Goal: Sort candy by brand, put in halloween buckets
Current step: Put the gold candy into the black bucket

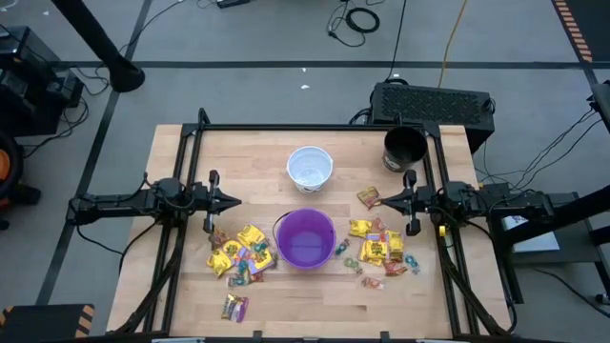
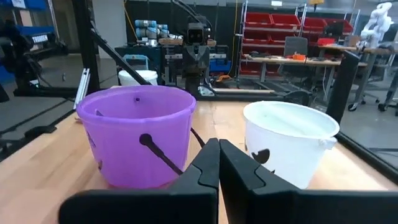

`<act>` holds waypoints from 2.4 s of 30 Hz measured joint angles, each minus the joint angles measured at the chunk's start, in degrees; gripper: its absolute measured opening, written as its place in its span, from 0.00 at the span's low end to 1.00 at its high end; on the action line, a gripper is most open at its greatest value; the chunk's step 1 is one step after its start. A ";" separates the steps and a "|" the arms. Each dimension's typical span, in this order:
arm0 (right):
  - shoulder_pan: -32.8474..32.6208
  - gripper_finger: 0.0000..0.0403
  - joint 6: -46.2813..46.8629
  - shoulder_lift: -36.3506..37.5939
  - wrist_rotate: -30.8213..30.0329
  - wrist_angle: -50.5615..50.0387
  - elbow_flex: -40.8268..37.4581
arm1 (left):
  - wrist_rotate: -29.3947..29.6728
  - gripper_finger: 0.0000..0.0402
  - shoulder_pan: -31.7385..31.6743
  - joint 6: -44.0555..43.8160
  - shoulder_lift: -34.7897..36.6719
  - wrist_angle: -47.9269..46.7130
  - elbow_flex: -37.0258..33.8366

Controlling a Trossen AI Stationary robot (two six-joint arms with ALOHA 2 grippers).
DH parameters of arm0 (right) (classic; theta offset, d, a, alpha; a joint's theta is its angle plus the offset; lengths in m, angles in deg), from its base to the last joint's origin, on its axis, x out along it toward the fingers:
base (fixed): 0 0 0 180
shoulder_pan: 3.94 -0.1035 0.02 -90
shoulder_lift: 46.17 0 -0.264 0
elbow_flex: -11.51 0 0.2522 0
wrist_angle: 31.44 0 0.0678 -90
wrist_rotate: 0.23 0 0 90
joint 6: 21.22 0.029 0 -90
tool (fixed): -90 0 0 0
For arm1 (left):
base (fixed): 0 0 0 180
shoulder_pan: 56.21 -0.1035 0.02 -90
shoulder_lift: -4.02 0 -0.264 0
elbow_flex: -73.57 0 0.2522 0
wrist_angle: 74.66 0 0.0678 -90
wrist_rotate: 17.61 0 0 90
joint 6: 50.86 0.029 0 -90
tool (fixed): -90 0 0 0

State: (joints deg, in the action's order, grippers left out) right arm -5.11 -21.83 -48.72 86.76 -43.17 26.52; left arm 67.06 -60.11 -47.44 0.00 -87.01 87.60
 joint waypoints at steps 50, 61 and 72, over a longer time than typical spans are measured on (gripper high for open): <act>-0.04 0.00 9.59 -36.79 -2.79 -15.74 27.67 | 1.35 0.04 0.02 -6.00 -0.02 4.48 0.12; -0.06 0.00 11.05 -36.89 -3.23 -15.22 27.55 | 8.61 0.04 -0.09 -10.78 -12.89 -8.96 28.65; -0.04 0.00 11.82 -36.89 -3.02 -14.66 27.55 | 8.76 0.04 1.36 -8.94 -42.45 -38.16 54.93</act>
State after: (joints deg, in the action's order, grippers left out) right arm -5.15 -10.02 -85.61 83.74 -57.83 54.07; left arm 75.82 -58.75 -56.39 -42.44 -125.17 142.53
